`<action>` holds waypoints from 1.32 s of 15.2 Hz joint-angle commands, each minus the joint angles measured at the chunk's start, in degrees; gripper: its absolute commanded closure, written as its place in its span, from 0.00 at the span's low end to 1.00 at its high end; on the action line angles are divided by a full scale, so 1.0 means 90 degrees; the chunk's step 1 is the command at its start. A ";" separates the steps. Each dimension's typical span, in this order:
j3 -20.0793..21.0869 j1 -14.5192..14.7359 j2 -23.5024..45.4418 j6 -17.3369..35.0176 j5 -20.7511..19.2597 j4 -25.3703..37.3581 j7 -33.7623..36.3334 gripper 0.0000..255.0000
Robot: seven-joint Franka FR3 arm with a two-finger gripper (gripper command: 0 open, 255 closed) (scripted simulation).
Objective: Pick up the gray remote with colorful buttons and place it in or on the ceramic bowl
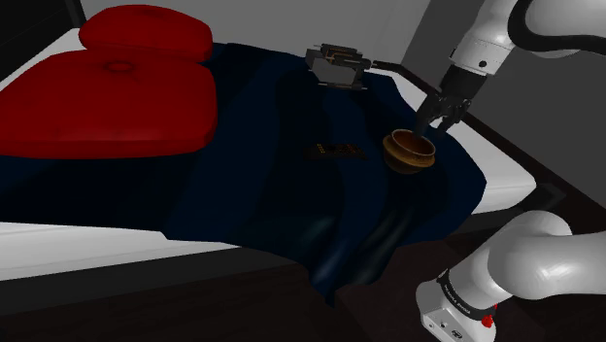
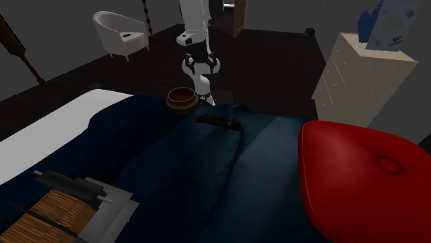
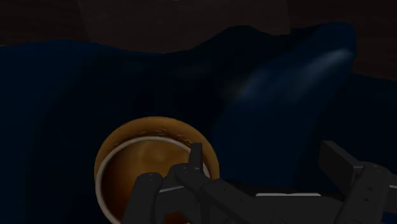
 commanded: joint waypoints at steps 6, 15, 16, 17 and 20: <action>-0.0305 0.0535 0.1046 0.0936 -0.0394 0.0128 -0.1847 0.00; -0.0488 0.1397 0.2924 0.2422 -0.0754 0.0696 -0.4892 0.00; -0.0477 0.1481 0.3115 0.2571 -0.0777 0.0766 -0.5209 0.00; -0.0460 0.1562 0.3300 0.2717 -0.0799 0.0834 -0.5522 0.00; -0.0393 0.1760 0.3749 0.3083 -0.0854 0.0999 -0.6303 0.00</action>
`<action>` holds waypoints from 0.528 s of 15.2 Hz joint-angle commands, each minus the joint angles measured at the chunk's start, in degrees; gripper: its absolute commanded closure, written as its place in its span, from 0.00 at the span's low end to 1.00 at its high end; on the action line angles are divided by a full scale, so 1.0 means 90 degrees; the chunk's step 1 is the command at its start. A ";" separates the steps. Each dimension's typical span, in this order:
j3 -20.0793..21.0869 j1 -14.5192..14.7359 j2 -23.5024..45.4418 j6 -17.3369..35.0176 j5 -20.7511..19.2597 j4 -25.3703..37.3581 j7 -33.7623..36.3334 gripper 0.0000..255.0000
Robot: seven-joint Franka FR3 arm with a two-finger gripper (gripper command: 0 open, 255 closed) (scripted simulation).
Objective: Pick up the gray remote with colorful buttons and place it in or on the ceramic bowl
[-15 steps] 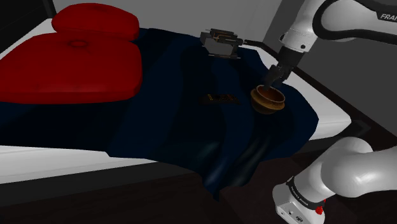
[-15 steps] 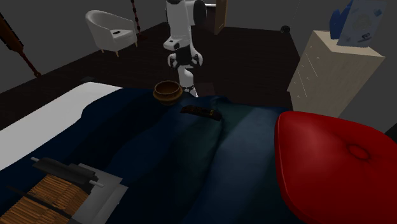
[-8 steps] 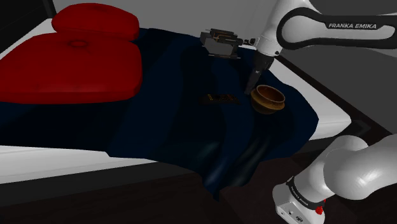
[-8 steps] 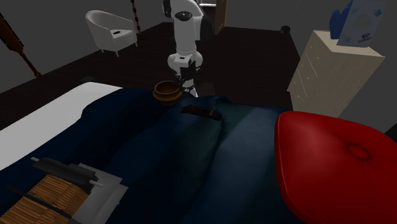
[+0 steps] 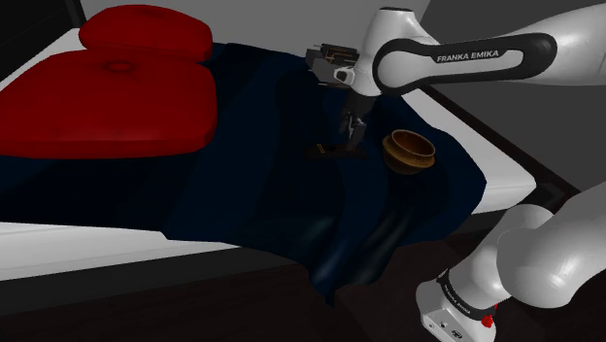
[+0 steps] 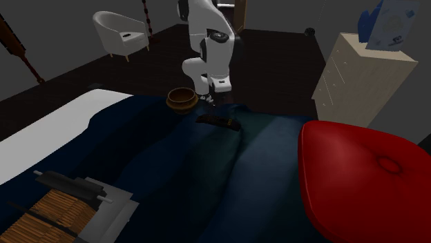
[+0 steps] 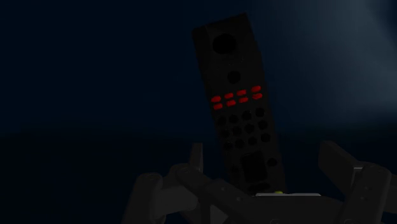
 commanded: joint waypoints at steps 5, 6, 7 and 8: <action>0.0007 0.0052 0.0312 0.0576 -0.0016 -0.0232 -0.0280 0.00; 0.0005 0.0050 0.0346 0.0663 -0.0015 -0.0285 -0.0281 0.00; 0.0003 0.0049 0.0382 0.0750 -0.0014 -0.0336 -0.0282 0.00; 0.0002 0.0049 0.0401 0.0800 -0.0014 -0.0367 -0.0283 0.00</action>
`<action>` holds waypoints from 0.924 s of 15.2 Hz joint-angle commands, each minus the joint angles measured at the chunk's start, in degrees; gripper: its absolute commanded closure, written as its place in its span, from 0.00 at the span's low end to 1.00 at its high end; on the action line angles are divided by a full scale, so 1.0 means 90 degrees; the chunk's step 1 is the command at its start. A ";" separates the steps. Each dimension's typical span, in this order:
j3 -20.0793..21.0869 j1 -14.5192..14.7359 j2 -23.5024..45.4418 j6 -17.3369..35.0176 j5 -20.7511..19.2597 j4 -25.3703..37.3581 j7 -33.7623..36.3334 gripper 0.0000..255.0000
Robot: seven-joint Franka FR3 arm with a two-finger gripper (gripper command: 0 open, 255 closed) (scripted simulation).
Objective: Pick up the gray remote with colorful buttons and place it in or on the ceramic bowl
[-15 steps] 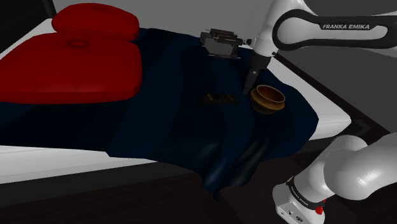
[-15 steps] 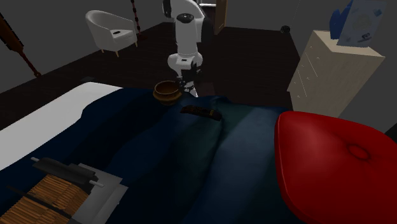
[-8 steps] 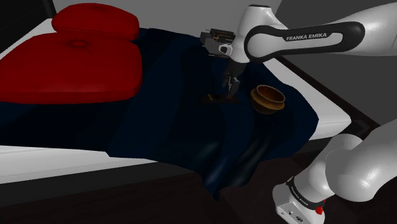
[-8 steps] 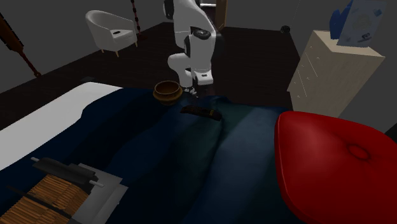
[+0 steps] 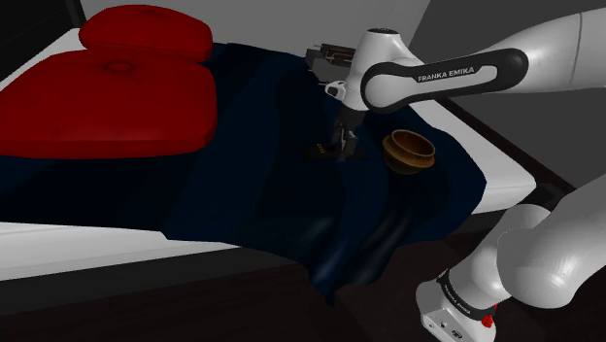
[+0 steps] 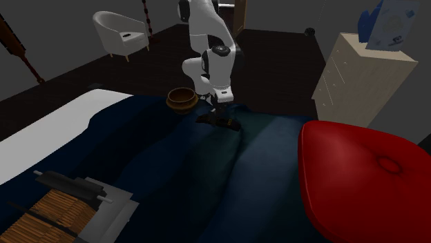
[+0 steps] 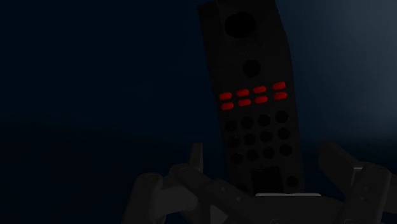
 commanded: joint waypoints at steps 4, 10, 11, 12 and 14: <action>0.0002 0.0002 0.0012 0.0072 0.0000 -0.0056 0.0005 0.00; 0.0003 0.0002 0.0012 0.0071 0.0000 -0.0055 0.0005 1.00; 0.0003 0.0002 0.0012 0.0071 0.0000 -0.0056 0.0005 1.00; 0.0003 0.0002 0.0012 0.0071 0.0000 -0.0056 0.0005 1.00; 0.0003 0.0002 0.0012 0.0071 0.0000 -0.0056 0.0005 1.00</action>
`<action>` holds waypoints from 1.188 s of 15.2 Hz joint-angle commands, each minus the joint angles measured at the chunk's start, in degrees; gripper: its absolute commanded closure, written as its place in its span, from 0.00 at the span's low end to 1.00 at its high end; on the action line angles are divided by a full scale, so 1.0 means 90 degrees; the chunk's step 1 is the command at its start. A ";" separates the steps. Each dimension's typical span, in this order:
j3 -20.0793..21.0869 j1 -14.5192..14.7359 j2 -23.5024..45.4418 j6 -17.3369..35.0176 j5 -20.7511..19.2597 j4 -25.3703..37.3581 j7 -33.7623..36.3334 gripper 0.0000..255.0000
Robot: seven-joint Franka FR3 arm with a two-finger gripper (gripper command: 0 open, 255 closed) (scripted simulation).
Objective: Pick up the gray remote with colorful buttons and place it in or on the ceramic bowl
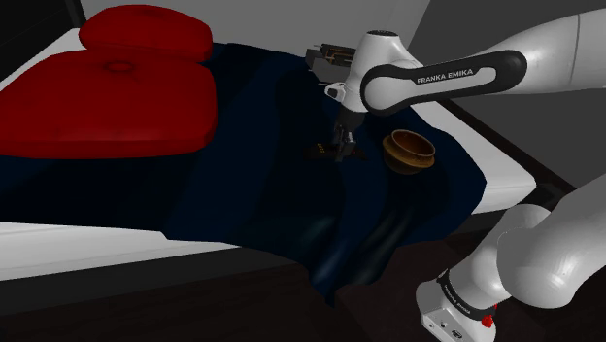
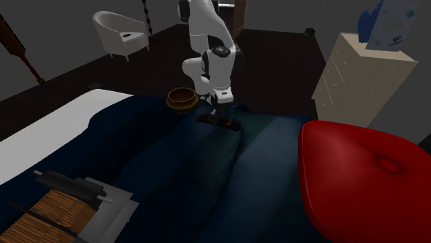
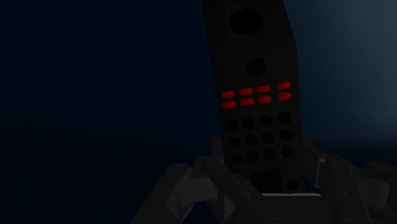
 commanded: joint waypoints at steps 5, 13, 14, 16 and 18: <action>0.0003 0.0001 -0.0074 -0.0173 -0.0002 0.0101 -0.0001 1.00; 0.0013 0.0004 -0.0301 -0.0865 -0.0004 0.0566 -0.0007 1.00; 0.0014 0.0005 -0.0323 -0.0951 -0.0004 0.0630 -0.0008 1.00; 0.0017 0.0006 -0.0364 -0.1123 -0.0004 0.0761 -0.0011 1.00; 0.0020 0.0007 -0.0398 -0.1294 -0.0003 0.0898 -0.0013 1.00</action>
